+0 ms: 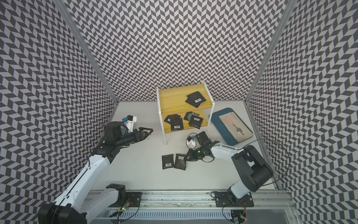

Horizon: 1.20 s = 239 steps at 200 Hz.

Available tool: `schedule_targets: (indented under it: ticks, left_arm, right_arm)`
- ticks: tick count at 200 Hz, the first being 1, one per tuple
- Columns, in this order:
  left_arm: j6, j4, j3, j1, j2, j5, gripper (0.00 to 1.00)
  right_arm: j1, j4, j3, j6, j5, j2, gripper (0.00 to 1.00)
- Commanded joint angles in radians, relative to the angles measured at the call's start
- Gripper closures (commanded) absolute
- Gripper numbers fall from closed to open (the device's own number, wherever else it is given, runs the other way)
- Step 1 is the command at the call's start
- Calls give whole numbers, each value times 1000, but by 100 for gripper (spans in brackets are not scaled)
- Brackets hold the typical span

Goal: Remove the tea bags from the shelf
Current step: Place the tea bag at the center of the board.

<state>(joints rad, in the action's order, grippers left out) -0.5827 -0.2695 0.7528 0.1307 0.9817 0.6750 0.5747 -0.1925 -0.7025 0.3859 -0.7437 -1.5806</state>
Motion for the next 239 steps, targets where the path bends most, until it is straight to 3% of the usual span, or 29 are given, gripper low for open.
schedule_targets:
  ticks: [1,94,115,239]
  left_arm:
    - [-2,30,-8,5,-2,3,25]
    - [1,26,-13,5,-4,3,25]
    - [3,27,-14,4,-2,1,25]
    - [-2,34,-3,4,8,3,25]
  right_arm:
    - [28,80,-16,30,-19,-19,99]
    - [-10,29,16,10,24,-2,96]
    - [-22,36,36,7,15,4,89]
    - [-20,43,29,30,24,26,72]
